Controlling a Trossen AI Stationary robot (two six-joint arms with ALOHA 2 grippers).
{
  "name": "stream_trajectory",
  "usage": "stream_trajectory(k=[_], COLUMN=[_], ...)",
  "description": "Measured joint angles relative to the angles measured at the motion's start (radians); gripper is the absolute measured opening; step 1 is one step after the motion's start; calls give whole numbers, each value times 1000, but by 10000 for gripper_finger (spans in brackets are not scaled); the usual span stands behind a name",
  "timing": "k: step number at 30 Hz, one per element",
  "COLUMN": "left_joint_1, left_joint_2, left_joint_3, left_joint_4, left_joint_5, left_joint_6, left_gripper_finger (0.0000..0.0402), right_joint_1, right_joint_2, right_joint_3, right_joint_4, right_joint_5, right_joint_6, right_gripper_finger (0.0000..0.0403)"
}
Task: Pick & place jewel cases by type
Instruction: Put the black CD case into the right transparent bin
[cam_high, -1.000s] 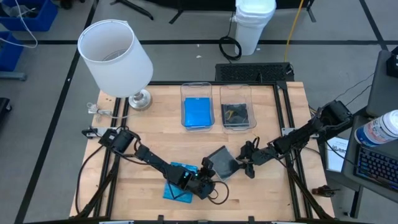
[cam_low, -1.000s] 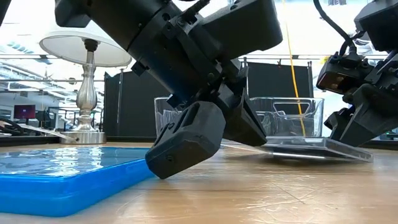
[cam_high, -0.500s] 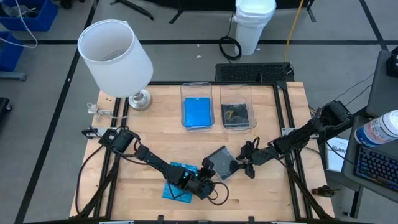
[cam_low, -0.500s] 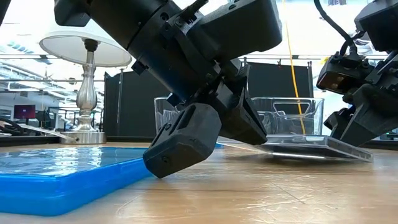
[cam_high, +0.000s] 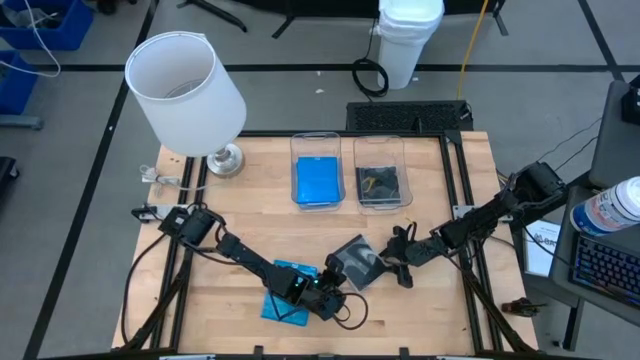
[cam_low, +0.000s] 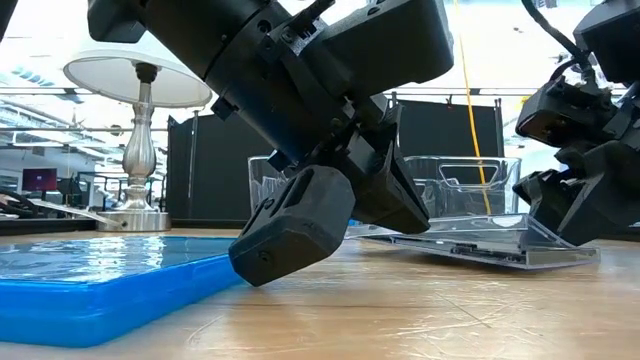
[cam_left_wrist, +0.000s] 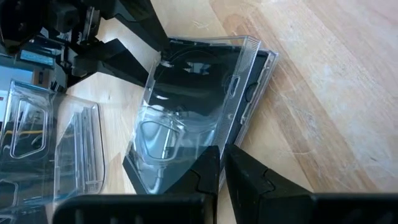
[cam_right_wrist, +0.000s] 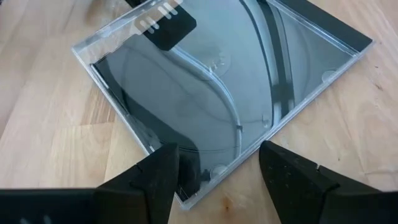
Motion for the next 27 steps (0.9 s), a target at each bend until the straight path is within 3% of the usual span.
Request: stream_trajectory(k=[18, 27], left_joint_1=[3, 3], left_joint_2=[1, 1], left_joint_3=[0, 0], left_joint_4=[6, 8], left_joint_5=[52, 85], left_joint_6=[10, 11], left_gripper_finger=[35, 35], right_joint_1=[0, -2], right_joint_2=[0, -5], right_joint_3=[2, 2], right_joint_4=[-7, 6], right_joint_5=[15, 19], right_joint_6=[10, -64], right_gripper_finger=[218, 221])
